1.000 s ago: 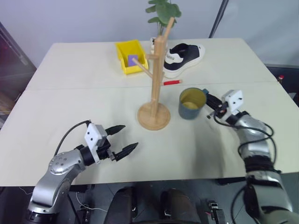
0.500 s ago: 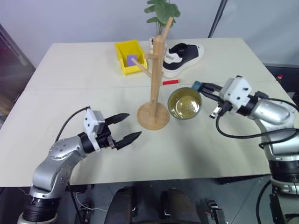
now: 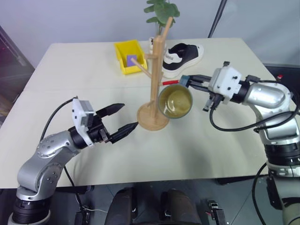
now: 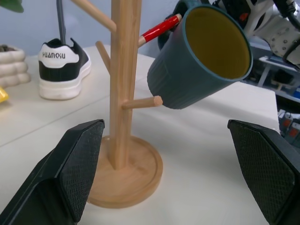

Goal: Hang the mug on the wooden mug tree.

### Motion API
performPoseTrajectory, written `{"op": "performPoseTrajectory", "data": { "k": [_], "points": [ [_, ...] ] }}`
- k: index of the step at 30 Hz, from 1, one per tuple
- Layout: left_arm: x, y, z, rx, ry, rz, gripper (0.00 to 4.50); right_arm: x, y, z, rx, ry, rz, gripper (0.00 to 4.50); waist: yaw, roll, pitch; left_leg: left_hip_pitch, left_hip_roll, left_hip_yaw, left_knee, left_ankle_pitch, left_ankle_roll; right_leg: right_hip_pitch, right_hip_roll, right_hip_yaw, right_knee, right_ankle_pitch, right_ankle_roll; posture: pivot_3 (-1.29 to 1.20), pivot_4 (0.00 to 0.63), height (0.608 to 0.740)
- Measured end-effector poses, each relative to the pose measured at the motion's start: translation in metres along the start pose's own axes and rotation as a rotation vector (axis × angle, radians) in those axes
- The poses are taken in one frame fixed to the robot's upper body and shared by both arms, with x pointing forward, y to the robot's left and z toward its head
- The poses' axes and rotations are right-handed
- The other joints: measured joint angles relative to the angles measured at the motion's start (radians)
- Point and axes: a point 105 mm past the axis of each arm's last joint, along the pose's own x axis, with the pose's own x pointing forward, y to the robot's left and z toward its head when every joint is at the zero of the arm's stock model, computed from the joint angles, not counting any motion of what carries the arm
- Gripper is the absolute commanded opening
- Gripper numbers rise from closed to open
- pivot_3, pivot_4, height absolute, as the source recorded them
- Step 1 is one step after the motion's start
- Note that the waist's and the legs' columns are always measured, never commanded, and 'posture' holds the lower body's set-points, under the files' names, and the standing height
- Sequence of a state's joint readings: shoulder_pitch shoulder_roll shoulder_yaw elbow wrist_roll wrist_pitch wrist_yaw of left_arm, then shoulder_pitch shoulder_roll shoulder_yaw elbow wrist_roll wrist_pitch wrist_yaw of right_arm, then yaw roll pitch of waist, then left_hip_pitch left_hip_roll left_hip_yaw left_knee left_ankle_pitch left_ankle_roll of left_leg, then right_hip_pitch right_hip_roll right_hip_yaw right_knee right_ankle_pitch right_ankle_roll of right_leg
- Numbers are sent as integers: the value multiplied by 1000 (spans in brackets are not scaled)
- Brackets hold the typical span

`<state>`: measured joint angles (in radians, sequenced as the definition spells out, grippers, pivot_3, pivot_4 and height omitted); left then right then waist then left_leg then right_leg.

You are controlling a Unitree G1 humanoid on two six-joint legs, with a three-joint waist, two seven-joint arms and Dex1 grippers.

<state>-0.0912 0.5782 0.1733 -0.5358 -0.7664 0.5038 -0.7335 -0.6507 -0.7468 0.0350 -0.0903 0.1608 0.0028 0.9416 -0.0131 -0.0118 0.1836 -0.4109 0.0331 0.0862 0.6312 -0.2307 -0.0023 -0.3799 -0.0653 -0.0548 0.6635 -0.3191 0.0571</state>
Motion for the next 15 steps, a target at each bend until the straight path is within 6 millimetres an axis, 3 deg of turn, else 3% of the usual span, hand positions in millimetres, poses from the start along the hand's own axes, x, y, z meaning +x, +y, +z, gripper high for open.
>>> {"op": "performPoseTrajectory", "data": {
  "k": [15],
  "points": [
    [2, -2, 3, 4, -2, 0, 4500, 27, 2, -3, -22, 37, 73, 77, -1, -1, 0, 0, 0, 0, 0, 0, 0, 0, 0, 0, 0, 0, 0, 0, 150, 740]
  ]
}}
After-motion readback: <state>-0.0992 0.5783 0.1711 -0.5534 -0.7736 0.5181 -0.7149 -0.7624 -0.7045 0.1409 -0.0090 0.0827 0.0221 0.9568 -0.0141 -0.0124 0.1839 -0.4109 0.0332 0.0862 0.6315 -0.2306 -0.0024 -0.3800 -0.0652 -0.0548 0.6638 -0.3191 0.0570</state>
